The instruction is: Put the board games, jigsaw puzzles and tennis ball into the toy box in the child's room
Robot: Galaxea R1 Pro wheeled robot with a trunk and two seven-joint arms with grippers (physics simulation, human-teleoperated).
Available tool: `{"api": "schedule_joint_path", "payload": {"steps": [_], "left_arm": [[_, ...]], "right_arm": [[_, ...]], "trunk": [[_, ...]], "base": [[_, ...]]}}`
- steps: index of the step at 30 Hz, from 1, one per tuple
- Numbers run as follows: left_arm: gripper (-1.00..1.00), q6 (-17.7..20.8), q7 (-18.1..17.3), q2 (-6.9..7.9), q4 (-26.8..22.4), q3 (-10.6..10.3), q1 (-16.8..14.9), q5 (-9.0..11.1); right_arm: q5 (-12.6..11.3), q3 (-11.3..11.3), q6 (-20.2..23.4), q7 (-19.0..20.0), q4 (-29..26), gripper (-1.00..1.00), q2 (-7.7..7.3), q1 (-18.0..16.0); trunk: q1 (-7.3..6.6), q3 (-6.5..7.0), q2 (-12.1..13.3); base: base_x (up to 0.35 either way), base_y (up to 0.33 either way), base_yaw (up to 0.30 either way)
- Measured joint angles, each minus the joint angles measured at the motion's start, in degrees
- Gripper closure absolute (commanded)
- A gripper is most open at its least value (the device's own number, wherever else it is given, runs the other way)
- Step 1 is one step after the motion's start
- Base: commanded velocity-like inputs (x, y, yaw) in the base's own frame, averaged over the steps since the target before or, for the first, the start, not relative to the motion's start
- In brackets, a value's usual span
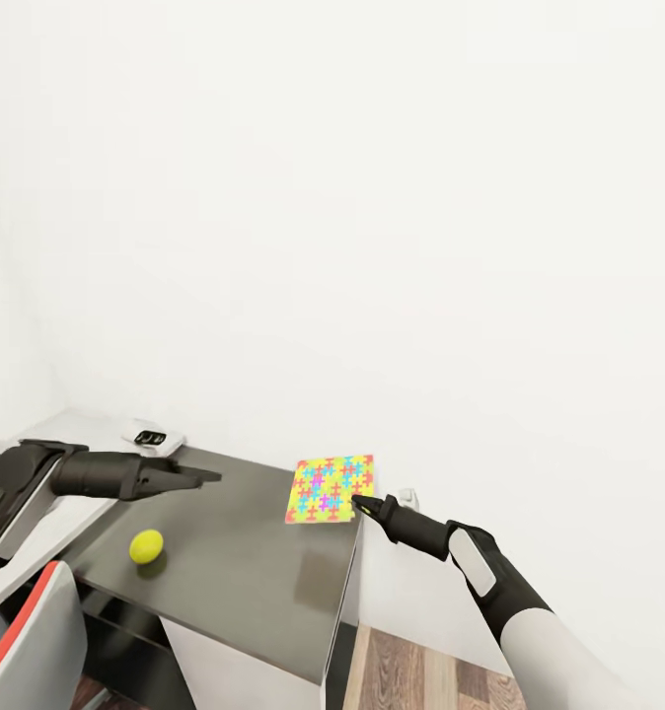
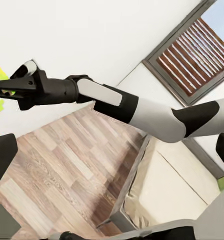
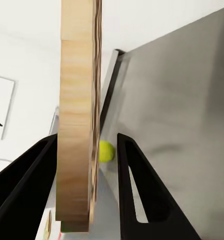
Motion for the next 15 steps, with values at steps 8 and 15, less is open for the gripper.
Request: {"api": "schedule_joint_path", "payload": {"steps": [8, 15], "left_arm": [[-1.00, 0.0, -0.3, 0.19, 2.3, 0.5, 0.6, 0.0], [-1.00, 0.0, -0.3, 0.31, 2.4, 0.6, 0.6, 0.0]], "right_arm": [[0.0, -0.1, 0.0, 0.1, 0.0, 1.00, -0.08, 0.1], [0.0, -0.1, 0.0, 0.1, 0.0, 1.00, -0.09, 0.2]], "trunk": [[-1.76, 1.44, 3.2], [-3.30, 2.75, 6.0]], "base": [[0.000, 0.000, 0.000], [0.000, 0.000, -0.025]]}}
